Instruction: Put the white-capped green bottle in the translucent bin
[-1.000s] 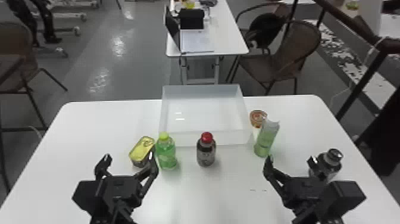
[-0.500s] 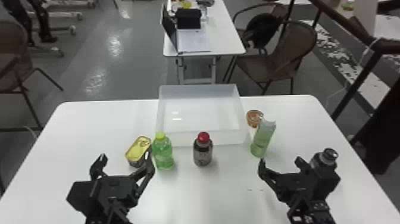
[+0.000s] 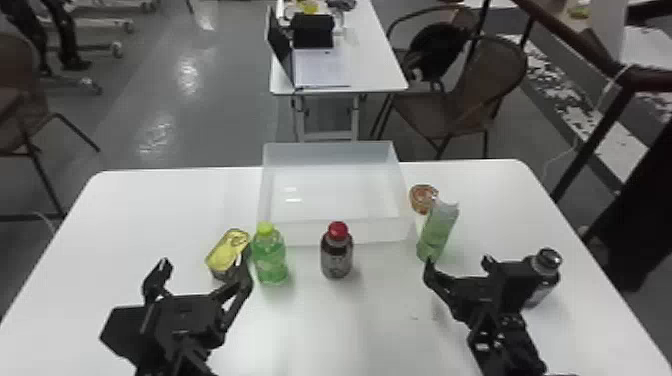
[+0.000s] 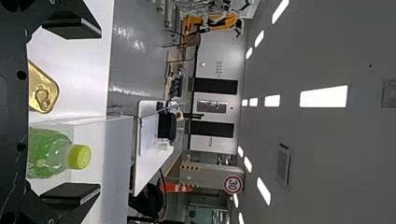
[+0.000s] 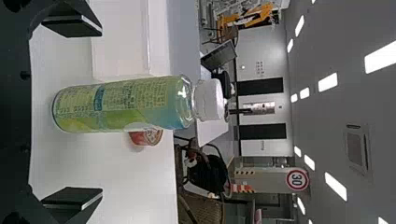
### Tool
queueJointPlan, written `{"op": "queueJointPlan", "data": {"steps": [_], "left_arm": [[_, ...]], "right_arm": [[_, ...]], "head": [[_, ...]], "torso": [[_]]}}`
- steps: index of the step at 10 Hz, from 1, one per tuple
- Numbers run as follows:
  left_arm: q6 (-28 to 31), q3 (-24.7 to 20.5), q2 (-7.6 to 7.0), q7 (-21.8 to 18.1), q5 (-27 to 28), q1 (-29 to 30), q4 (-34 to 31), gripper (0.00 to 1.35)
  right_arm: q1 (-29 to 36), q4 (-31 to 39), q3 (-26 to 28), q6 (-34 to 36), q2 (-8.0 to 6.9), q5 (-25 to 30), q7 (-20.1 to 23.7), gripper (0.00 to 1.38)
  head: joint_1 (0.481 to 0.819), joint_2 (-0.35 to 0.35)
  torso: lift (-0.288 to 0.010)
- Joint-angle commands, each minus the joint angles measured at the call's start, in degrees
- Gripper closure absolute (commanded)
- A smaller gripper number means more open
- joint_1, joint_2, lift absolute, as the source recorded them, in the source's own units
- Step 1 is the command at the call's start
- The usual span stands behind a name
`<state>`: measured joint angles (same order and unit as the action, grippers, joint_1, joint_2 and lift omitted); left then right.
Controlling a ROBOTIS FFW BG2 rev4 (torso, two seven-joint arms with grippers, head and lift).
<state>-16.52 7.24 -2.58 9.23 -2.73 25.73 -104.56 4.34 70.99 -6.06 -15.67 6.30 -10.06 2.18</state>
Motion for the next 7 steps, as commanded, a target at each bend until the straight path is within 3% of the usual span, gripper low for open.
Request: {"op": "queueJointPlan", "data": {"steps": [1, 3, 7], "left_arm": [[-0.53, -0.21, 0.21, 0.0, -0.26, 0.02, 0.15, 0.14], [-1.06, -0.21, 0.38, 0.0, -1.31, 0.02, 0.67, 0.14], [-2.03, -0.74, 0.47, 0.0, -2.37, 0.55, 1.03, 0.14]], "right_arm": [[-2.31, -4.55, -0.09, -1.74, -0.67, -0.05, 0.02, 0.09], [-6.36, -10.09, -0.09, -3.14, -1.9, 1.18, 0.02, 0.1], [-14.88, -21.42, -0.09, -5.43, -2.08, 4.35, 1.96, 0.1]], "head": [[0.695, -0.024], [0.695, -0.02], [0.695, -0.006]], "torso": [[-0.044], [-0.044], [-0.044]]}}
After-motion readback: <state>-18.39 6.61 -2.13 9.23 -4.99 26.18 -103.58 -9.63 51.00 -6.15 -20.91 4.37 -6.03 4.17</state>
